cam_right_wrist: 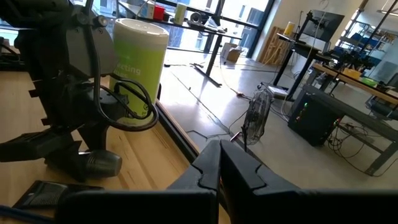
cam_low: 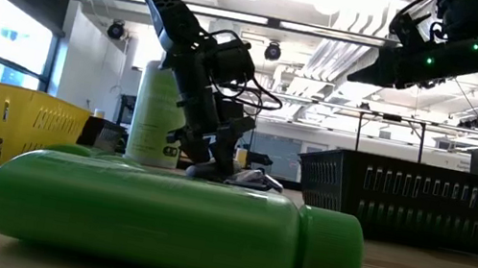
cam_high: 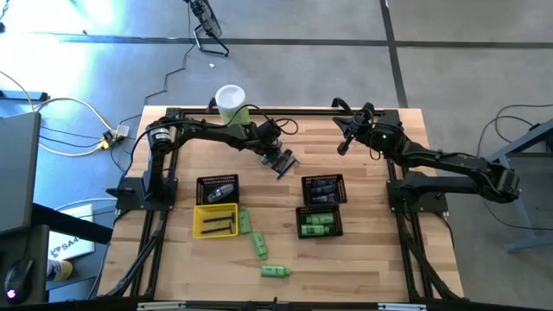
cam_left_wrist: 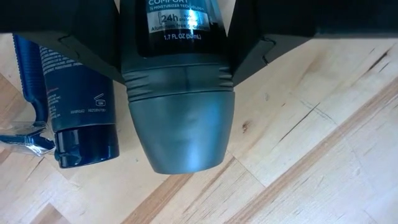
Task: Pick & Place Travel size toiletries
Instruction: Put the gray deodorant bottle into the top left black bin
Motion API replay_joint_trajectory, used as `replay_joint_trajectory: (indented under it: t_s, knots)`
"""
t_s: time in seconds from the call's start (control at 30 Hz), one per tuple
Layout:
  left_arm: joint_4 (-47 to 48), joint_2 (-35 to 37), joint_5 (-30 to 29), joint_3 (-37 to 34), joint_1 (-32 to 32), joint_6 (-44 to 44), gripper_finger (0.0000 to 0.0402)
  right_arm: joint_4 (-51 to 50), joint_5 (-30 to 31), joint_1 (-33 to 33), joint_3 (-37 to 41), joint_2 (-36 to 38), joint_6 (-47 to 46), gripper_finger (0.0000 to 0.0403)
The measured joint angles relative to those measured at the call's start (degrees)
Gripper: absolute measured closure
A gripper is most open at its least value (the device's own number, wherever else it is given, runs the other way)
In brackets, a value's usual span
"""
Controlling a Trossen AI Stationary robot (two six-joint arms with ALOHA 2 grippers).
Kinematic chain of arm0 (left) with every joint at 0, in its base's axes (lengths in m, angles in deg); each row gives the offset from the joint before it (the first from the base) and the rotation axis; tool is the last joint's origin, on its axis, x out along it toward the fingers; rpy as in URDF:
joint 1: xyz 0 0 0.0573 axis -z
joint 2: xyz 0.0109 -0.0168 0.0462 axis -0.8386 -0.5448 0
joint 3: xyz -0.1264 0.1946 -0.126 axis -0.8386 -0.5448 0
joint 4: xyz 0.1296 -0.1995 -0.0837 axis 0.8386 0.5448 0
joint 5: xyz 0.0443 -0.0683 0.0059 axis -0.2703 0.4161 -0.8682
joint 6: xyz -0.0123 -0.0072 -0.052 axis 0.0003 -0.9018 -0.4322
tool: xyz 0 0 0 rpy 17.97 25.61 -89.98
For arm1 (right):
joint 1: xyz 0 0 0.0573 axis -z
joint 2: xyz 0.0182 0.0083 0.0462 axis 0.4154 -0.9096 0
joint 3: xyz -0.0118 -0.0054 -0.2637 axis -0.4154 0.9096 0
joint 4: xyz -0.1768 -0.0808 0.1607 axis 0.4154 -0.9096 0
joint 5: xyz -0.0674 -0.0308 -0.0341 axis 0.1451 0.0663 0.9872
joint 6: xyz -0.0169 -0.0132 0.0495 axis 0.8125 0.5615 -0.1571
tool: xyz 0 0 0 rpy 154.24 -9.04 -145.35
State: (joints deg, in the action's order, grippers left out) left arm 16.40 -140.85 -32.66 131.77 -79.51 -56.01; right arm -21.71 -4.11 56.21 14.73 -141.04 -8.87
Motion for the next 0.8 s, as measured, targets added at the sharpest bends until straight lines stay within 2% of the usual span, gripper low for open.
replay_joint_trajectory:
  t_s: [0.2,0.47,0.8]
  knots:
    - [0.48,1.05,0.83,-0.07,0.04,0.86,0.0184,-0.04,-0.02,0.00,0.00,0.00,0.00,0.0400]
    - [2.84,7.57,0.33,-0.07,0.07,3.37,0.0184,-0.07,-0.02,0.00,0.00,0.00,0.00,0.0401]
    - [21.41,17.66,0.50,-0.07,0.95,4.12,0.0184,-0.07,-0.04,0.00,0.00,0.00,0.01,0.0401]
